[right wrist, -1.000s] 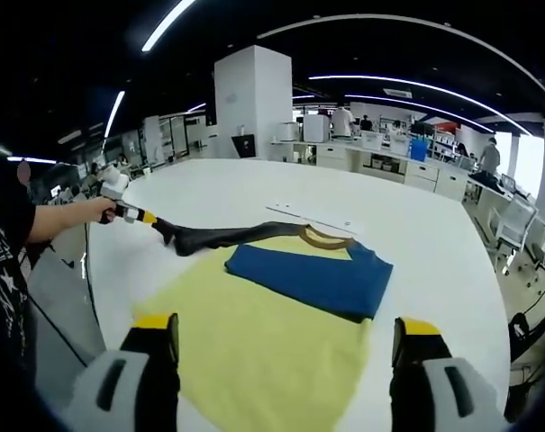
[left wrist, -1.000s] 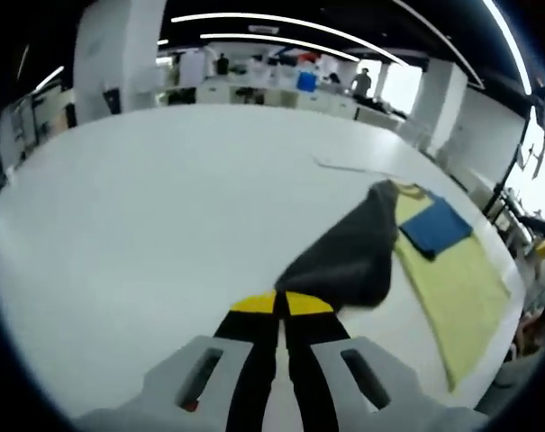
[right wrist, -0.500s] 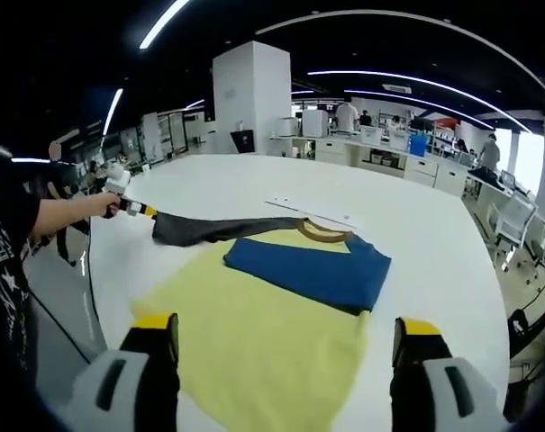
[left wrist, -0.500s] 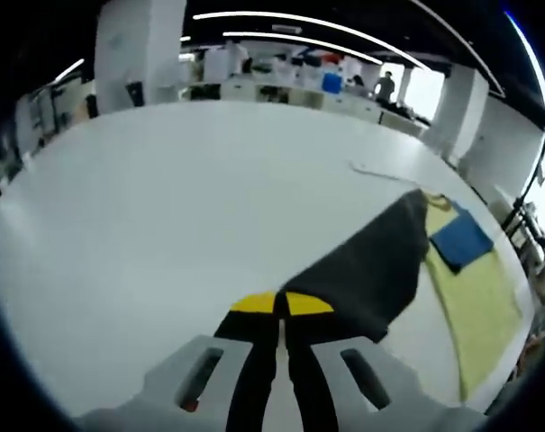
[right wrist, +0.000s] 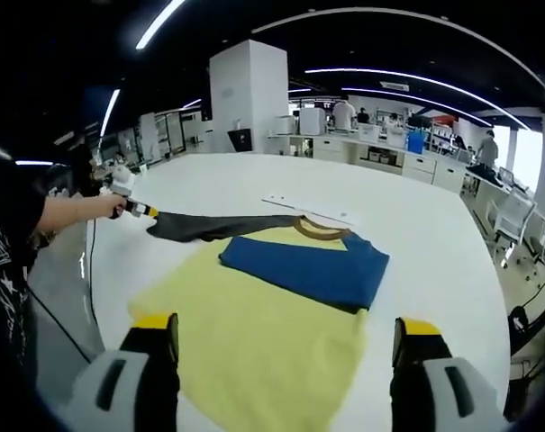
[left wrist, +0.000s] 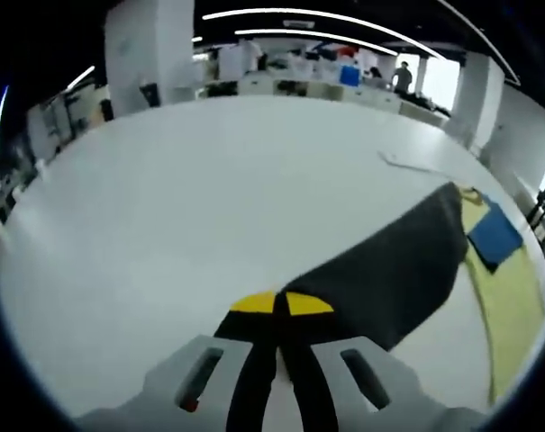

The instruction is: Fold the garment on the visible template until the final outline fits inside the template.

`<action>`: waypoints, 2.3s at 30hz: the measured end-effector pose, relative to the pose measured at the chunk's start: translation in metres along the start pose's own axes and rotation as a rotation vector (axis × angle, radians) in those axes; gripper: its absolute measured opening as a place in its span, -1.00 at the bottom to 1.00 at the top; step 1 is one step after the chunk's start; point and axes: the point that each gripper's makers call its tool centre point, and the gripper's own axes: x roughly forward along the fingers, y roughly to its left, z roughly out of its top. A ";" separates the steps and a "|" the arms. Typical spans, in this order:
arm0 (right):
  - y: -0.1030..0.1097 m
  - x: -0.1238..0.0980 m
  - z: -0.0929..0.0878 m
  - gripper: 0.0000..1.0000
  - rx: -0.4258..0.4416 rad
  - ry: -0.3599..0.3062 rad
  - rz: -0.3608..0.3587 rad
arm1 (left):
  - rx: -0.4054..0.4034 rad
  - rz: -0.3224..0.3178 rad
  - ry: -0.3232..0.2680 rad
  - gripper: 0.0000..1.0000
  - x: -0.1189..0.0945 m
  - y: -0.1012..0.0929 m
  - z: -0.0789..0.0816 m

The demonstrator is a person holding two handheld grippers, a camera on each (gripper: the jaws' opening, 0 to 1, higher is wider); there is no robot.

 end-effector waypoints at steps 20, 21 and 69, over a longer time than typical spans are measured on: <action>-0.003 0.006 -0.007 0.99 0.024 0.019 -0.001 | 0.077 0.101 0.014 -1.00 0.041 0.033 0.004; -0.003 0.006 -0.006 0.99 0.024 0.016 -0.001 | 0.080 0.102 0.013 -1.00 0.041 0.034 0.004; 0.032 -0.003 -0.001 0.99 -0.044 -0.005 0.069 | -0.128 0.008 -0.074 0.06 -0.020 -0.010 -0.013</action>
